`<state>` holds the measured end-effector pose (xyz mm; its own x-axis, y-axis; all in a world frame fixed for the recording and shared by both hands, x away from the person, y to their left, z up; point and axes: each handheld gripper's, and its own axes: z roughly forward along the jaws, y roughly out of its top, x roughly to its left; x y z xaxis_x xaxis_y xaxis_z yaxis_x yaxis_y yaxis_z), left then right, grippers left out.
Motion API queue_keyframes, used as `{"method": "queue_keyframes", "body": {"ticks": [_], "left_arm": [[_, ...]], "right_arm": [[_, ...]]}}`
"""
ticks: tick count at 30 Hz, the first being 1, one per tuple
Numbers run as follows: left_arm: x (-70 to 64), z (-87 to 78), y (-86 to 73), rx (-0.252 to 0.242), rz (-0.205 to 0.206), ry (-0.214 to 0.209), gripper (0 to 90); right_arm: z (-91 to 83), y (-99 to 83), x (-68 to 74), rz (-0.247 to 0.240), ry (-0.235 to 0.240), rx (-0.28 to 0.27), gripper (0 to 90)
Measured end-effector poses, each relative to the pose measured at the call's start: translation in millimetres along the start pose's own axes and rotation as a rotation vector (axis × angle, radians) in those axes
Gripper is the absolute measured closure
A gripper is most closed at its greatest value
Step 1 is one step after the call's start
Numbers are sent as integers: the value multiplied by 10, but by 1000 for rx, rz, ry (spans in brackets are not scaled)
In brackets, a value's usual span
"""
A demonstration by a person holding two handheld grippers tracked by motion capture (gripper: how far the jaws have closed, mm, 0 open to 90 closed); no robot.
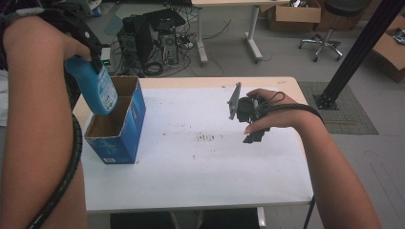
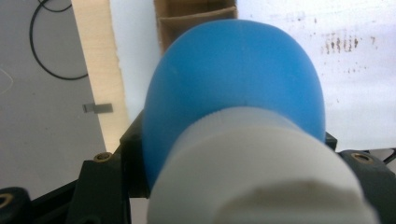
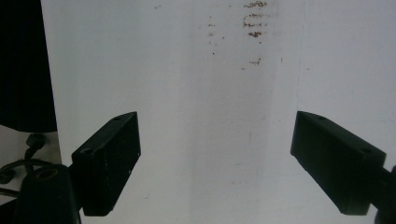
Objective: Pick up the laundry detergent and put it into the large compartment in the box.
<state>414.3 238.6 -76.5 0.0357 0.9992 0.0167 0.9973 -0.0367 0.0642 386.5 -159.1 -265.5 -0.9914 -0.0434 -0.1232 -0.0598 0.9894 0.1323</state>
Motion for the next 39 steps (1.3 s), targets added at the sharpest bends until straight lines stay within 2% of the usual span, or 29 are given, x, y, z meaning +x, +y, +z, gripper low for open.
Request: {"method": "queue_keyframes", "body": {"ticks": [5,12,16,22,33,39], "left_arm": [[78,102,32,-4,-15,4,386],[131,298,78,-1,-9,-15,386],[138,440,100,2,-8,-8,386],[153,666,116,21,-9,-30,386],[129,1055,156,37,11,-28,386],[128,1255,168,52,6,-34,386]], "right_arm": [[0,7,-11,1,1,-3,162],[-37,-5,-21,11,-5,-8,162],[-41,-2,-19,11,-6,-5,162],[-38,15,-26,10,-5,-7,162],[-8,51,-32,0,0,-6,162],[-16,43,-22,4,0,-5,162]]}}
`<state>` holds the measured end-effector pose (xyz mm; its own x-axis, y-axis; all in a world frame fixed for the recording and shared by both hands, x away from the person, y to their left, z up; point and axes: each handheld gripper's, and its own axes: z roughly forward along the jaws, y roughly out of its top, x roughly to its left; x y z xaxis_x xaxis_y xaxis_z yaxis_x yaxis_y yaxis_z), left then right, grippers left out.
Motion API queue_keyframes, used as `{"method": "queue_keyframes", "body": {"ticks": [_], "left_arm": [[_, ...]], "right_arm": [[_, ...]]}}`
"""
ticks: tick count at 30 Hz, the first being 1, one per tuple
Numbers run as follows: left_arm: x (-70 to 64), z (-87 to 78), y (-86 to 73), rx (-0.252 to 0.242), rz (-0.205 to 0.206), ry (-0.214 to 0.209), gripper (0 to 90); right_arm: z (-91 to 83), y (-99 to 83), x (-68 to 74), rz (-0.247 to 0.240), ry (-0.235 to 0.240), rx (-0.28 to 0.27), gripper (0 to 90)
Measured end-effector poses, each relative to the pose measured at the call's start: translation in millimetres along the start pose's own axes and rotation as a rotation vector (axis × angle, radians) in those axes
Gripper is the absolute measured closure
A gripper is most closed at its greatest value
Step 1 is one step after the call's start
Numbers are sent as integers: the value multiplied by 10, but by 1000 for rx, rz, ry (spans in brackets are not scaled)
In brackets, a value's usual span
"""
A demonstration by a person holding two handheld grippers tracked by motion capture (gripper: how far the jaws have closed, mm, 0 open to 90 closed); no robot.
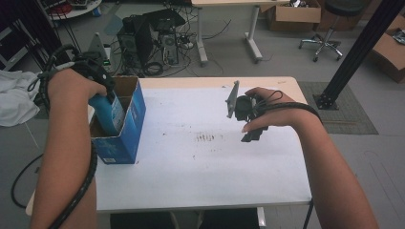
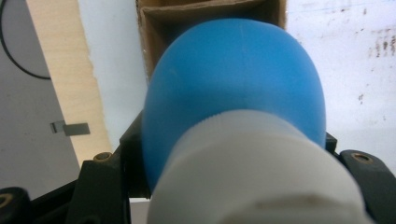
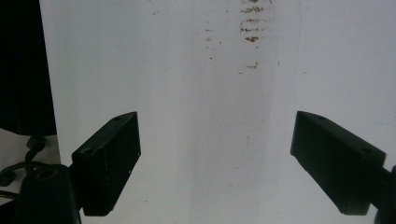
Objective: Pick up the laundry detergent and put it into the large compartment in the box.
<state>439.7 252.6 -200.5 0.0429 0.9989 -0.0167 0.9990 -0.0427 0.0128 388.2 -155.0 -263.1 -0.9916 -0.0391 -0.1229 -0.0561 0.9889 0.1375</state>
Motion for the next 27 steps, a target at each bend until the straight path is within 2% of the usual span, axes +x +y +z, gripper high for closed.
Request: {"method": "queue_keyframes", "body": {"ticks": [9,19,23,27], "left_arm": [[22,286,6,22,-3,-11,386],[37,547,10,33,-6,-2,386],[18,627,20,40,14,4,386],[3,725,28,50,18,-2,386]], "right_arm": [[2,10,7,-1,-1,1,162],[24,36,9,-6,-1,2,162],[29,41,4,-7,0,2,162],[29,44,6,-8,-1,-1,162]]}}
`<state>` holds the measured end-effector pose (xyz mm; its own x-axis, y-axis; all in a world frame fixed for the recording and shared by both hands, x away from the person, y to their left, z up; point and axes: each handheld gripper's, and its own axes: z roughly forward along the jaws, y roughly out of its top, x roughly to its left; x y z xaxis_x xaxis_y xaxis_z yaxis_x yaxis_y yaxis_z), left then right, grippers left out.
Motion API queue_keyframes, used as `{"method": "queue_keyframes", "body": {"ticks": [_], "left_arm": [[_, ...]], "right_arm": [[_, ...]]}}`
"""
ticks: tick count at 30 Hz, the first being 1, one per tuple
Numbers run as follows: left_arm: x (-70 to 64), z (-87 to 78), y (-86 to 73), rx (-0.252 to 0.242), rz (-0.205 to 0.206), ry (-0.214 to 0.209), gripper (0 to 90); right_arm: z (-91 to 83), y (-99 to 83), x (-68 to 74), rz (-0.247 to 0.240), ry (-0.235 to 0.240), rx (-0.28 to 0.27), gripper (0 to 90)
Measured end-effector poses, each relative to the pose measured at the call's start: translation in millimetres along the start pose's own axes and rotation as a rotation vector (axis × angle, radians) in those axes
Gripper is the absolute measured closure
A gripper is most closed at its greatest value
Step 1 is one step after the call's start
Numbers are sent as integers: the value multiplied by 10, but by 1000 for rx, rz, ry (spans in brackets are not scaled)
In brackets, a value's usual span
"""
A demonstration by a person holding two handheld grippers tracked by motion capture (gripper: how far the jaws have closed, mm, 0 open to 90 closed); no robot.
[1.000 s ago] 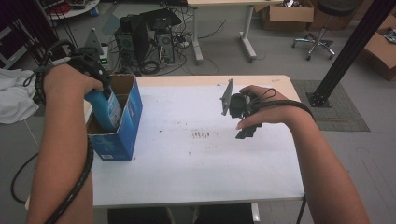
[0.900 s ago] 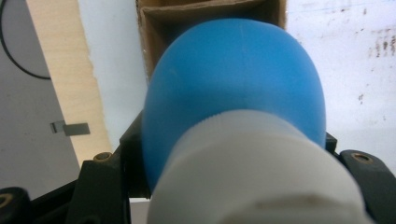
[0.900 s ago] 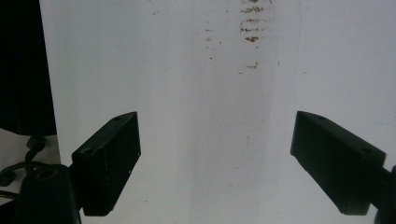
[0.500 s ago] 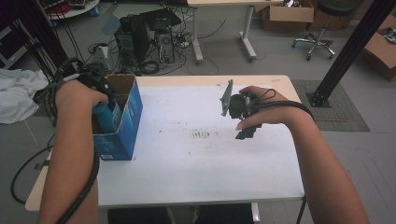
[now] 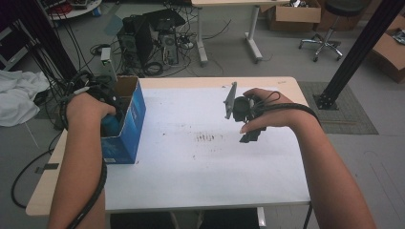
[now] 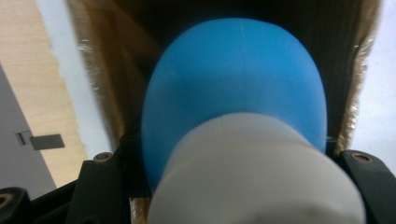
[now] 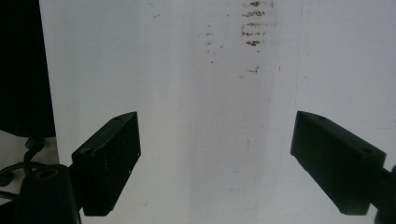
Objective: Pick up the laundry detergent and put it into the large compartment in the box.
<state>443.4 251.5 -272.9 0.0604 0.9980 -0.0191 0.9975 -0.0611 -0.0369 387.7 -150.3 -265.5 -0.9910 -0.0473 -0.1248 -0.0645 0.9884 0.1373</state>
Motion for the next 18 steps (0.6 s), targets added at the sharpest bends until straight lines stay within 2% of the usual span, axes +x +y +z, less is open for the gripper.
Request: {"method": "queue_keyframes", "body": {"ticks": [7,9,18], "left_arm": [[22,160,-5,16,0,7,386],[29,162,-16,-3,-2,4,387],[-14,174,-25,15,37,26,385]], "right_arm": [[4,-19,-3,6,2,-1,162],[4,-19,-4,7,1,-2,162],[1,-5,8,6,-1,-3,162]]}}
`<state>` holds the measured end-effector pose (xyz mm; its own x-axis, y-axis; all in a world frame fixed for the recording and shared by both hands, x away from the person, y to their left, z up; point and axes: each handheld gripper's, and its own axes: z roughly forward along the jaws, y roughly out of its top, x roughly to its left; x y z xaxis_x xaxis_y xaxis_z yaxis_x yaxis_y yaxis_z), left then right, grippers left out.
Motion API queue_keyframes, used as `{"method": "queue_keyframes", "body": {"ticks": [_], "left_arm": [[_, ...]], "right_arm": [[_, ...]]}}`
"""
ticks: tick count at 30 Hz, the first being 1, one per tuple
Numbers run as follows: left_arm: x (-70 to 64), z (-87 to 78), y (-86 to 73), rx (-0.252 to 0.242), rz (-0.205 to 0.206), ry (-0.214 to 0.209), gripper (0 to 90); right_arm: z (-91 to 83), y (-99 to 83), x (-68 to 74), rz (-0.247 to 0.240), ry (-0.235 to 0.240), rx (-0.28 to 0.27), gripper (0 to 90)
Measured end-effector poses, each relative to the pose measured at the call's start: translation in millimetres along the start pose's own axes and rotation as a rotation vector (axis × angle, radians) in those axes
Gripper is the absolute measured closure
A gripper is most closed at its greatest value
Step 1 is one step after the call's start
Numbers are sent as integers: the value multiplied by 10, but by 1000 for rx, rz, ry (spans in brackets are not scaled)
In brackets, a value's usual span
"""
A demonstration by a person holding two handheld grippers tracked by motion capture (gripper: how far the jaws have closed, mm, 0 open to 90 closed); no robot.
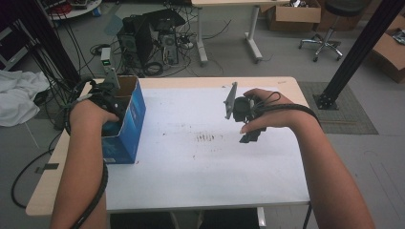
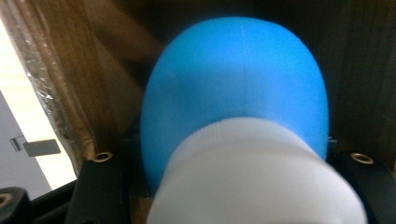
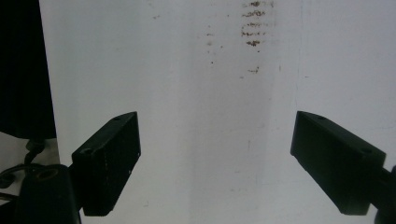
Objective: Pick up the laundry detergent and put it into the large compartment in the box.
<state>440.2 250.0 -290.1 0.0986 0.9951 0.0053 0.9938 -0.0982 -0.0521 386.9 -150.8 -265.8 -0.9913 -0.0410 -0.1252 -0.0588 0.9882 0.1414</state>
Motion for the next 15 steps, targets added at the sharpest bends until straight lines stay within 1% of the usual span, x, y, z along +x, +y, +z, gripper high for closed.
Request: {"method": "queue_keyframes", "body": {"ticks": [7,15], "left_arm": [[15,-1,-16,-20,-8,-7,383],[9,-3,-19,-16,0,-7,382]], "right_arm": [[-22,-13,23,5,-2,2,162],[-27,-17,30,5,-1,4,162]]}}
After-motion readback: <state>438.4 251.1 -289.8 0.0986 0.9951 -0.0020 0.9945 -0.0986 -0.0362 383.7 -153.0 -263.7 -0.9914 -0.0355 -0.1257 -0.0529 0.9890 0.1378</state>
